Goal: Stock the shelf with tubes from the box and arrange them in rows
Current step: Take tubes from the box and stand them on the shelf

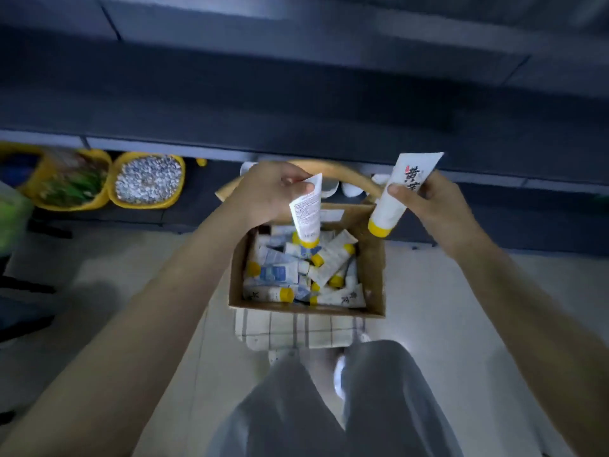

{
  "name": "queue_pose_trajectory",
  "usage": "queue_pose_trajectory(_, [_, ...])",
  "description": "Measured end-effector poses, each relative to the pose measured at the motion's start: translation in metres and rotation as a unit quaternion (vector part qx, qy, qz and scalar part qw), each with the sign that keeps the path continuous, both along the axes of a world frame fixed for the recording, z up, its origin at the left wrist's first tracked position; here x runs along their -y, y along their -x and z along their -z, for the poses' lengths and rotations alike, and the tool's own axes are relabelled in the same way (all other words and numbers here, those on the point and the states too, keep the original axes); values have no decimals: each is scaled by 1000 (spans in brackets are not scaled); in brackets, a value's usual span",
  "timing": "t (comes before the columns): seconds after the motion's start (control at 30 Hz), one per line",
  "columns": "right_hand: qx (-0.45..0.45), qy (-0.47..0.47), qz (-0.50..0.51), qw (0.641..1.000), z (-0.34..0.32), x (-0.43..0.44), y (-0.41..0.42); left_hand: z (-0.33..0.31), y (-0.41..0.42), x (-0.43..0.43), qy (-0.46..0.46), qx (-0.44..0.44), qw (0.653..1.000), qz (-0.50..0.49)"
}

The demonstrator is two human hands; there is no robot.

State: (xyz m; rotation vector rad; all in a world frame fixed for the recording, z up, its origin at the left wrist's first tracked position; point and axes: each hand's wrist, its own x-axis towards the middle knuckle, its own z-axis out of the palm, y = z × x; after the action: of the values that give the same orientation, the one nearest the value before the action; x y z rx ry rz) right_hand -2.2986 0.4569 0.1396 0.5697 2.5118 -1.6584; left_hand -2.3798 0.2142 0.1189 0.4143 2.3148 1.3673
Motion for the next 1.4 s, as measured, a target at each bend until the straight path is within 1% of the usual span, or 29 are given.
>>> queue_pose_trajectory(0.13, [-78, 12, 73, 994, -76, -18, -14, -86, 2, -23, -24, -54, 998, 33])
queue_pose_trajectory(0.27, [-138, -4, 99, 986, -141, -47, -26, -155, -2, -56, -28, -106, 992, 63])
queue_pose_trajectory(0.37, [-176, 4, 116, 978, -180, -75, -27, -198, -7, -83, -30, -145, 987, 69])
queue_pose_trajectory(0.47, [-223, -6, 129, 966, -208, -107, -27, -229, -11, -114, -43, -168, 983, 64])
queue_pose_trajectory(0.53, [-248, 3, 123, 961, -222, -130, -28, -243, -15, -139, -55, -175, 982, 47])
queue_pose_trajectory(0.67, [-280, 17, 68, 957, -237, -178, -32, -255, -23, -193, -58, -185, 981, 8])
queue_pose_trajectory(0.77, [-277, 14, 20, 961, -241, -221, -33, -260, -29, -231, -59, -171, 983, -21])
queue_pose_trajectory(0.9, [-247, 4, -20, 969, -245, -278, -29, -268, -38, -280, -78, -153, 984, -54])
queue_pose_trajectory(1.03, [-198, 13, -3, 980, -242, -328, -17, -273, -39, -324, -75, -155, 983, -67])
queue_pose_trajectory(1.17, [-201, -3, -14, 980, -232, -362, -3, -277, -32, -358, -40, -188, 980, -55])
queue_pose_trajectory(1.33, [-177, 59, -25, 982, -228, -391, 12, -276, -16, -387, -14, -215, 975, -49])
queue_pose_trajectory(1.4, [-172, 33, -38, 984, -228, -400, 22, -274, -4, -395, -12, -217, 975, -45])
